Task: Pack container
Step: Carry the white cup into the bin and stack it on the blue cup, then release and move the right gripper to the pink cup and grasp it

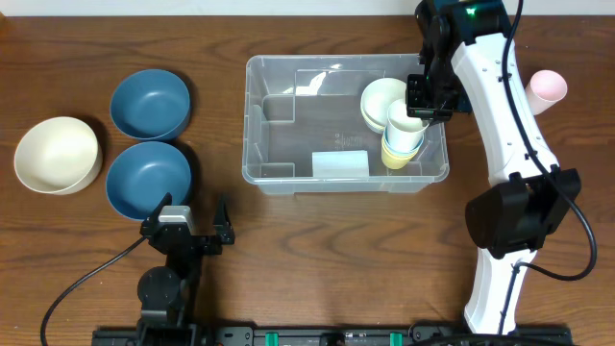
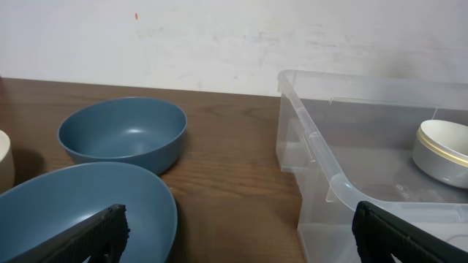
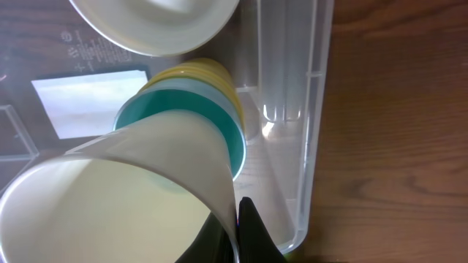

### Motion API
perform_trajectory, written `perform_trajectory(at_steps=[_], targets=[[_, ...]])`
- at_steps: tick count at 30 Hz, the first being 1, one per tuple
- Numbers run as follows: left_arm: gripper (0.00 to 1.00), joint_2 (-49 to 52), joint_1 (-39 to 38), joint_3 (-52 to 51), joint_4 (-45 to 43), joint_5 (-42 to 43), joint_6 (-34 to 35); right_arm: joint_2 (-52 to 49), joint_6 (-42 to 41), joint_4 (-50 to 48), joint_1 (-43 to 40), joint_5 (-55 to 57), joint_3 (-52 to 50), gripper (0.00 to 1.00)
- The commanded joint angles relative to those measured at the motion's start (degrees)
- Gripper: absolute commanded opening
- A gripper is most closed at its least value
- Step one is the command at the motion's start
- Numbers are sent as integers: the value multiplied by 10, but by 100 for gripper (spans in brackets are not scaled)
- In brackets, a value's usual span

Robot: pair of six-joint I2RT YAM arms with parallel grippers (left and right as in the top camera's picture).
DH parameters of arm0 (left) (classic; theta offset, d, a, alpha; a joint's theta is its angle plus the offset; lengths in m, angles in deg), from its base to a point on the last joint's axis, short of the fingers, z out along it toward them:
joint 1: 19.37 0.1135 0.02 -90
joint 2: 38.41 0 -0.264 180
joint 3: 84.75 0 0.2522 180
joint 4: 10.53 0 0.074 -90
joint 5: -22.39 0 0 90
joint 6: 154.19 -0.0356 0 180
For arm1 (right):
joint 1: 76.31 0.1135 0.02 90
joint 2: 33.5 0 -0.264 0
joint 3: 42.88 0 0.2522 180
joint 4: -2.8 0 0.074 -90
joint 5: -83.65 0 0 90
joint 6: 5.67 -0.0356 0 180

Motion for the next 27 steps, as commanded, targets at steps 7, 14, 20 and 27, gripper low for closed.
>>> perform_trajectory(at_steps=[7,14,20,27], targets=[[98,0,3,-9,23,-11,-10,2,30,-3,6,5,0,52],[98,0,3,-9,23,-11,-10,2,44,-10,5,-13,14,54],[98,0,3,-9,23,-11,-10,3,42,-13,-17,-16,90,54],[98,0,3,-9,23,-11,-10,0,-10,-87,-120,15,120,54]])
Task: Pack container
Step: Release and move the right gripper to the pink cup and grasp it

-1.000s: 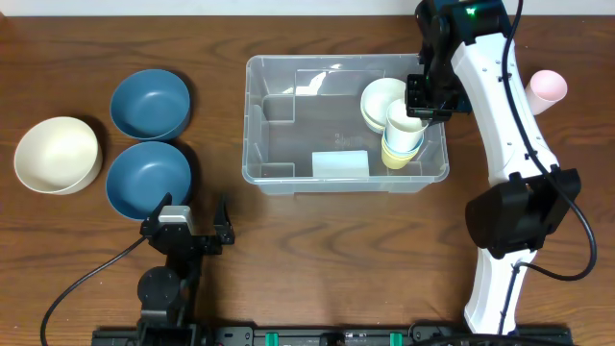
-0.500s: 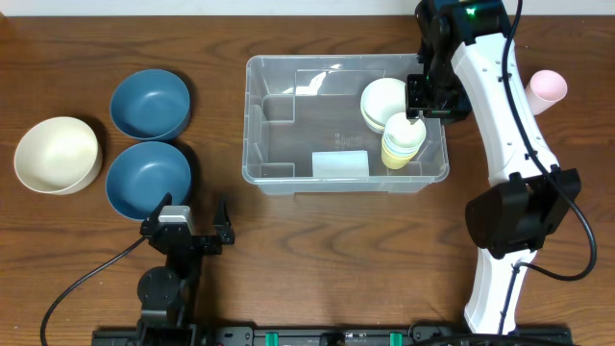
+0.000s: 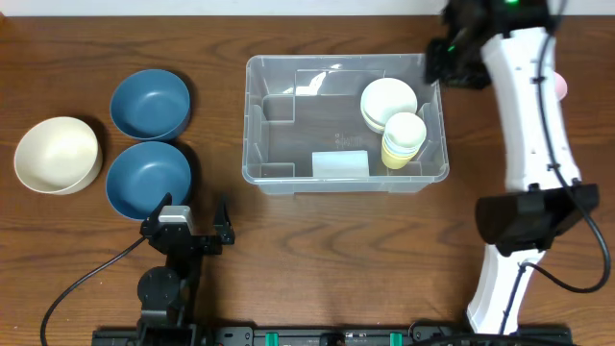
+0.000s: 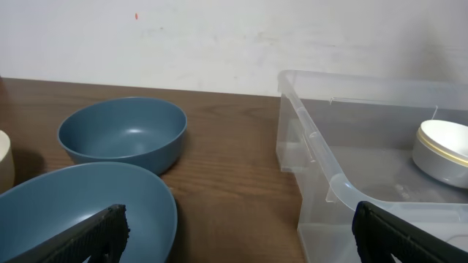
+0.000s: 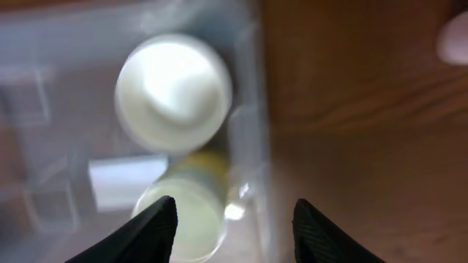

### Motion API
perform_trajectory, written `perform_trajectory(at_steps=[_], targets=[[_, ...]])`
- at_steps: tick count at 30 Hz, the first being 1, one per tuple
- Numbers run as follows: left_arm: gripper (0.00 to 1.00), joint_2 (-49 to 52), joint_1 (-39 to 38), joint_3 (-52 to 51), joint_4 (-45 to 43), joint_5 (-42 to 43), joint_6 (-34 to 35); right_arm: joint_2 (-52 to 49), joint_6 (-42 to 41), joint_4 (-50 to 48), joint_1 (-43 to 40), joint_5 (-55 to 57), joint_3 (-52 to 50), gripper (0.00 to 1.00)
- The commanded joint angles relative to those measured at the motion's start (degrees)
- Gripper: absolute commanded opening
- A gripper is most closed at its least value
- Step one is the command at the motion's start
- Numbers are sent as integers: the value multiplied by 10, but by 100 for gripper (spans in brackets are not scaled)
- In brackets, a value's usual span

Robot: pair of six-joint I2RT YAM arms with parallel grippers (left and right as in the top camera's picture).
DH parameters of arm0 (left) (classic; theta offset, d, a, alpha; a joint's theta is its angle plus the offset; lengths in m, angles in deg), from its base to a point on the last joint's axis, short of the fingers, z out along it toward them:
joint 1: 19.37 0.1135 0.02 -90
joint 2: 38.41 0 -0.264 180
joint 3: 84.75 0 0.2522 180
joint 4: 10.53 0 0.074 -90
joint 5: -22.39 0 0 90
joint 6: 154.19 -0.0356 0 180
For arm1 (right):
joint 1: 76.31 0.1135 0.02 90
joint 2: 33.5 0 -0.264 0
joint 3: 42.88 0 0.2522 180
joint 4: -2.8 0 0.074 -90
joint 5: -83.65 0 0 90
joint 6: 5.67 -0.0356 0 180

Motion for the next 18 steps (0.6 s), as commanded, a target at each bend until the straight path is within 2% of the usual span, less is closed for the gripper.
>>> perform_trajectory(at_steps=[1,9,18], targets=[[98,0,3,-9,23,-11,-10,-2,-33,-27,-69,21,7,54],[98,0,3,-9,23,-11,-10,-44,-40,-84,-187,21,5,55],[98,0,3,-9,23,-11,-10,-142,-45,-104,-245,21,5,55]])
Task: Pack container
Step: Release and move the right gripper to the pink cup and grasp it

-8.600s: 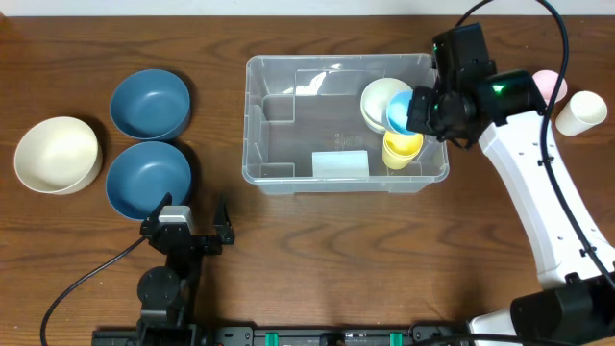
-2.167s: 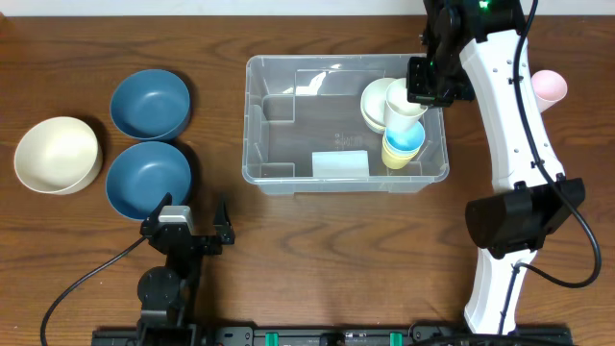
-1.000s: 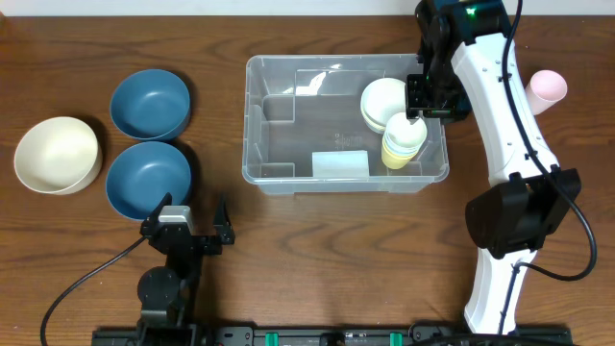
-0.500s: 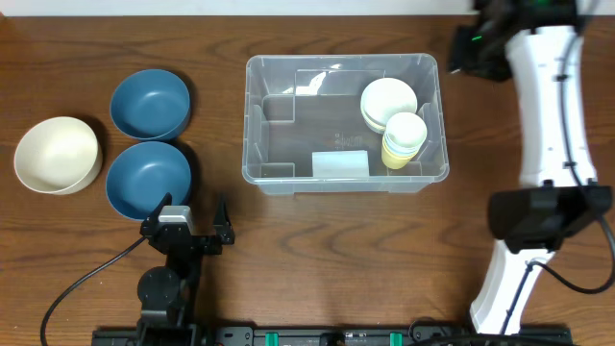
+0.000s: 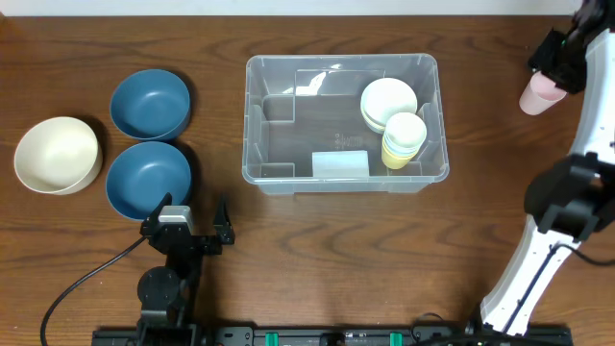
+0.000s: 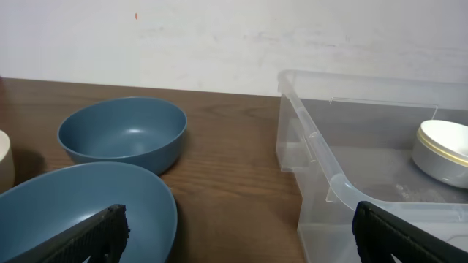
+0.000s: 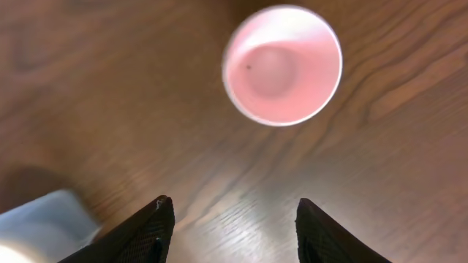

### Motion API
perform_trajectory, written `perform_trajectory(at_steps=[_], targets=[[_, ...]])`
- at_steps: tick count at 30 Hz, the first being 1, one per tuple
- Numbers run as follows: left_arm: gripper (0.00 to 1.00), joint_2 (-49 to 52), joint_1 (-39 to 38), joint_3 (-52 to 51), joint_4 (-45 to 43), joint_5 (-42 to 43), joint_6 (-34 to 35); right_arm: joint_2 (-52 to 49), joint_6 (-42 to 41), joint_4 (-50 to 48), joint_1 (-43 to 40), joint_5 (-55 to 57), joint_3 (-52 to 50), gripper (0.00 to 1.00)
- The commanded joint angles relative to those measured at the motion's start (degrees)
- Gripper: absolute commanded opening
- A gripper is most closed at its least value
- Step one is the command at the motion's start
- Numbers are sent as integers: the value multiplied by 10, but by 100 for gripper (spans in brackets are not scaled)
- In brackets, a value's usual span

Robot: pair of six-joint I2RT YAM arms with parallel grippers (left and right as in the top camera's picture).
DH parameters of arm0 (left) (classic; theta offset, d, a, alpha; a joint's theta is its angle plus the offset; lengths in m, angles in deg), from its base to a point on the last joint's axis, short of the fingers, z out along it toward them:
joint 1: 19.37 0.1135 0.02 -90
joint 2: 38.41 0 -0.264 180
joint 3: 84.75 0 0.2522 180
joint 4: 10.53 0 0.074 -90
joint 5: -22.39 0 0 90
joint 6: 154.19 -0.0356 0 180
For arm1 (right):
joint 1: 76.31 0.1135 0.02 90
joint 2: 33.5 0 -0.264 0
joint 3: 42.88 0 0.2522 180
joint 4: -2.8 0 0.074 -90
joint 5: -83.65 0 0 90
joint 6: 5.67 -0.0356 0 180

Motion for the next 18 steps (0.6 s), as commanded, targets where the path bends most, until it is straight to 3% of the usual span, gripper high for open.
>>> perform_trajectory(at_steps=[1,18], targets=[[98,0,3,-9,23,-11,-10,-33,-13,-5,-22,2,4,55],[98,0,3,-9,23,-11,-10,-53,-3,-41,-78,-24,4,55]])
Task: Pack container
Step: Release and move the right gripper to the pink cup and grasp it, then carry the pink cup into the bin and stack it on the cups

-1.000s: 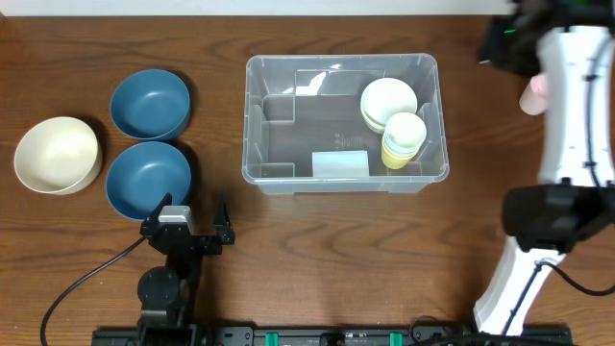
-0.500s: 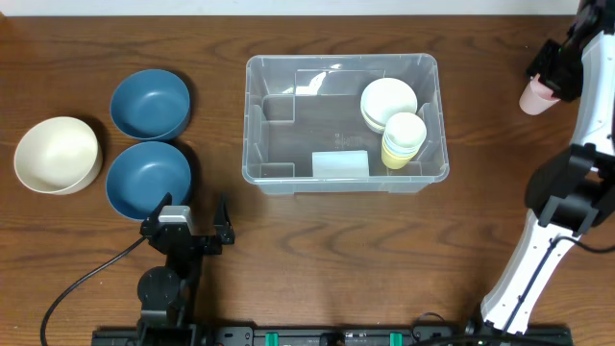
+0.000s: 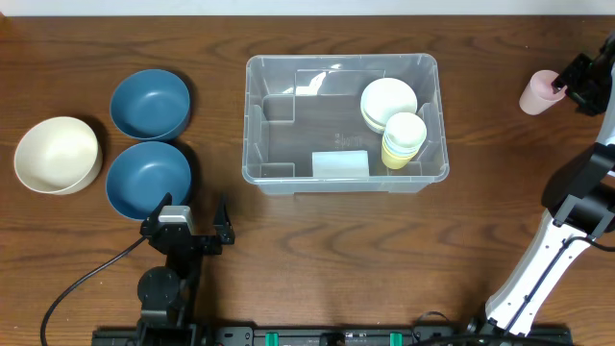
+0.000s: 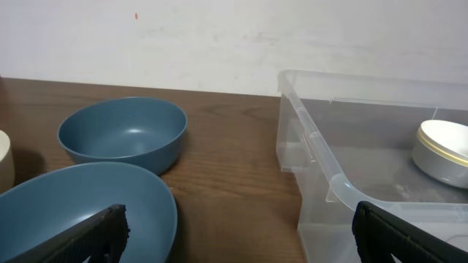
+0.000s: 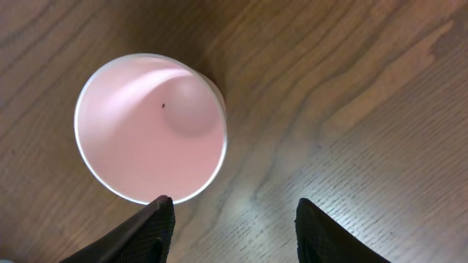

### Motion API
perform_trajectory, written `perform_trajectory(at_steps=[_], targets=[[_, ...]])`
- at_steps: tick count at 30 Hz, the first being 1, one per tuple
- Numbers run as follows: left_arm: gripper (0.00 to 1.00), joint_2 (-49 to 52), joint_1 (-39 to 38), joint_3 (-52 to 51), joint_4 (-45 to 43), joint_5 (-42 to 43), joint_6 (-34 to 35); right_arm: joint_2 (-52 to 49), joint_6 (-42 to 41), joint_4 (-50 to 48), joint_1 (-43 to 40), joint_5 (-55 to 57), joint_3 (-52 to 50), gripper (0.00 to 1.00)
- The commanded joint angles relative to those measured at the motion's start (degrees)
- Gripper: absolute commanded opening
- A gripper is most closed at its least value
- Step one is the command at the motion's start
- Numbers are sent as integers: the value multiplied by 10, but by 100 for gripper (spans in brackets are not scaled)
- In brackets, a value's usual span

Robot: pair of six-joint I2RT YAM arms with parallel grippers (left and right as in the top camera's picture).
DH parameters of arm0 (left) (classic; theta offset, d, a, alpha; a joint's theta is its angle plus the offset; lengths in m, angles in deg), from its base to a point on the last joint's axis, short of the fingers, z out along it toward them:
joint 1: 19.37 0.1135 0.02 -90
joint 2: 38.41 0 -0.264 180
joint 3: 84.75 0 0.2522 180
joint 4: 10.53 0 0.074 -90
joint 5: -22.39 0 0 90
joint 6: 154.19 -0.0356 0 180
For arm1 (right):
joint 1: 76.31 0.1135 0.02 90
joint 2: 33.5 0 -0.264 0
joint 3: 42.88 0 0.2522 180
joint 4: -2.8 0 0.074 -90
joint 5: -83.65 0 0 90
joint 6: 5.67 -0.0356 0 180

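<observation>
A clear plastic container point(image 3: 288, 144) sits mid-table holding a white bowl point(image 3: 386, 100) and a stack of cups point(image 3: 403, 139), cream on top. A pink cup point(image 3: 536, 92) stands upright at the far right; my right gripper point(image 5: 234, 226) hangs open just above it, the cup point(image 5: 150, 128) left of the gap. Two blue bowls point(image 3: 149, 103) point(image 3: 147, 179) and a cream bowl point(image 3: 57, 154) lie at the left. My left gripper point(image 4: 234, 232) rests open at the table's front, nearest blue bowl point(image 4: 80, 208) by its left finger.
A pale rectangular label point(image 3: 339, 164) shows on the container's floor near its front wall. The container's corner point(image 4: 322, 183) stands close to the left gripper's right finger. Bare wood lies between the container and the pink cup.
My right gripper has come down closer over the pink cup, which now looks larger and sits left of the open fingers. The left arm has not moved.
My right gripper held a cream cup over the cup stack in the container. Then it was open and higher, the cream cup left on the stack. Then it was over the pink cup at the far right, and is now lower above it.
</observation>
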Motion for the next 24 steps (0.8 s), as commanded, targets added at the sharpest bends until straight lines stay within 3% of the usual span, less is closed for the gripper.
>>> perform_trajectory(at_steps=[1,11,17,19,24], targets=[[98,0,3,-9,23,-11,-10,-4,3,-9,3,-3,4,54],[98,0,3,-9,23,-11,-10,-51,3,-46,3,-1,4,54],[98,0,3,-9,23,-11,-10,-81,3,-50,3,3,4,27],[98,0,3,-9,23,-11,-10,-86,2,-49,3,3,4,3],[98,0,3,-9,23,-11,-10,-74,-1,-35,6,2,5,1]])
